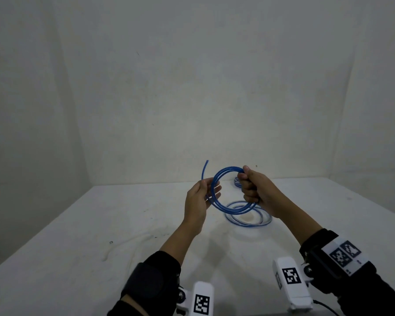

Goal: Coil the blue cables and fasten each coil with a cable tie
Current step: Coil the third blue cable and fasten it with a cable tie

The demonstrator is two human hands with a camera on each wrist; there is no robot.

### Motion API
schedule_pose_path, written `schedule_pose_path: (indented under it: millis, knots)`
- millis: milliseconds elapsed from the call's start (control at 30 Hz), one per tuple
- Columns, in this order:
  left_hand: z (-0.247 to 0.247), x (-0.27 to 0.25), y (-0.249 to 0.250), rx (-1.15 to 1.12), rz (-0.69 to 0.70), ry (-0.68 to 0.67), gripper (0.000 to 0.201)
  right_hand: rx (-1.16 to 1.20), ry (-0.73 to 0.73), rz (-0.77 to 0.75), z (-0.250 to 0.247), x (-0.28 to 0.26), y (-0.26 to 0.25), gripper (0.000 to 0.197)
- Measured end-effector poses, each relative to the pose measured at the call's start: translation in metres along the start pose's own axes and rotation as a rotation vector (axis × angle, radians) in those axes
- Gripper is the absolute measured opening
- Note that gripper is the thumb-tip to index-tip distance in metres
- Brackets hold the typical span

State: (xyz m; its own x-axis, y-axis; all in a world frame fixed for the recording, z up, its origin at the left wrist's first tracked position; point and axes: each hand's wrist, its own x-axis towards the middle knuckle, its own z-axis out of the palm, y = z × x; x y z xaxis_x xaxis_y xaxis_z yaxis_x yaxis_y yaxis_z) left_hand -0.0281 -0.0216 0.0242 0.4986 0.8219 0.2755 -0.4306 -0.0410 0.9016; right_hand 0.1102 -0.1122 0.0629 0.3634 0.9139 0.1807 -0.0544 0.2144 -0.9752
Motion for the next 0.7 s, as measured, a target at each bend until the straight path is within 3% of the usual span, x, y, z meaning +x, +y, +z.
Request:
schedule_pose_path:
  millis: [267,467,567,700]
  knots:
    - [-0.011,-0.003,0.010,0.066,-0.033,-0.259,0.039,0.001,-0.115,0.070,0.001,0.004,0.001,0.038]
    - [-0.023,-0.007,0.019,-0.041,-0.235,-0.366,0.042,0.077,-0.195,0.164,-0.001,0.004,0.008,0.038]
    - [-0.034,-0.010,0.031,-0.194,-0.419,-0.459,0.028,0.099,-0.232,0.205,0.002,0.004,0.013,0.039]
    - [-0.051,-0.013,0.040,-0.276,-0.490,-0.508,0.020,0.124,-0.292,0.254,0.014,0.008,0.020,0.039]
